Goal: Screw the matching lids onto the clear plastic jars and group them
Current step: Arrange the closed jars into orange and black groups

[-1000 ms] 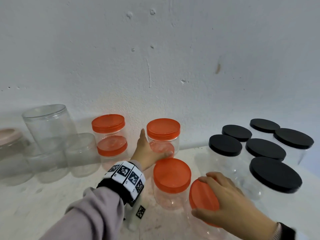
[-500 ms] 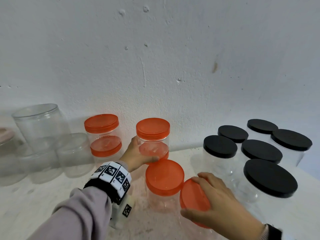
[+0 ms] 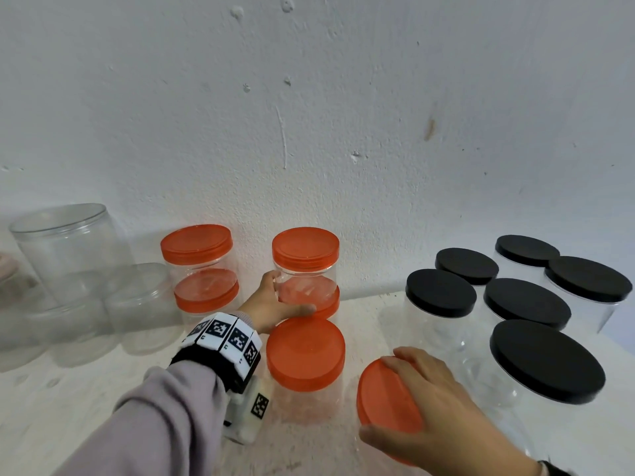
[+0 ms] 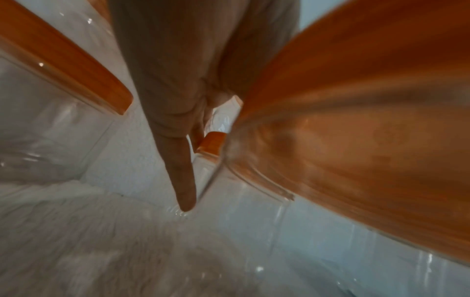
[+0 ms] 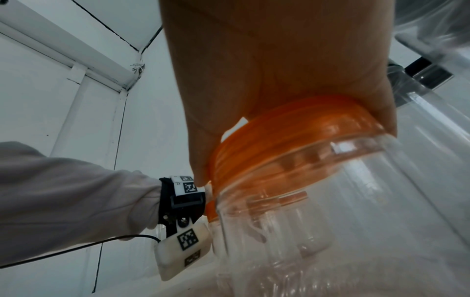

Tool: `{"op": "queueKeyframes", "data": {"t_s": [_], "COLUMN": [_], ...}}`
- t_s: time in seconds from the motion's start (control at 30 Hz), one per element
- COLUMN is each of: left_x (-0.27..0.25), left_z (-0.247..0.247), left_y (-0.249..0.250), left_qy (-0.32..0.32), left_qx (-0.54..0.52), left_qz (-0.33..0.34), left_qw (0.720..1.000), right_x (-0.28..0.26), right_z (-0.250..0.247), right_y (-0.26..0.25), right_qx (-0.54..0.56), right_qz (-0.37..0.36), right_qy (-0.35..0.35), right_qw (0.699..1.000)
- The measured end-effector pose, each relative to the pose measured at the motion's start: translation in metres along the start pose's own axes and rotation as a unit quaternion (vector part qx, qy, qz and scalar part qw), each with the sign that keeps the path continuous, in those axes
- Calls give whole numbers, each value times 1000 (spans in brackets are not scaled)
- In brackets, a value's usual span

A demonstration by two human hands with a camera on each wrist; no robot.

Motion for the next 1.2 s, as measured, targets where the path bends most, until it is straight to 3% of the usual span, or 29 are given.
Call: {"op": "queueKeyframes", "data": {"t_s": [0.47, 0.8, 1.03, 1.2], "left_x": [-1, 3, 7, 6], "left_z": [18, 18, 3, -19], "left_y": [-13, 8, 6, -1], "left_qy": [-42, -65, -28, 58], "left_qx": [-33, 119, 102, 88], "left_qz": [-64, 4, 28, 28], "left_qw": [997, 991, 994, 994], "right_x": [2, 1, 4, 5], "right_z": [1, 0, 1, 1], "right_y": [1, 0, 0, 1], "right_qx": [-4, -8, -16, -29], "right_qz": [-21, -31, -40, -42], "right_qy": [10, 16, 25, 36], "right_qw": [1000, 999, 999, 998]}}
Point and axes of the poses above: each hand's wrist, its own x-axis towards the middle knuckle, its own z-axis out of the palm, y = z × x, the point moved 9 cm from there along x, towards the middle knuckle
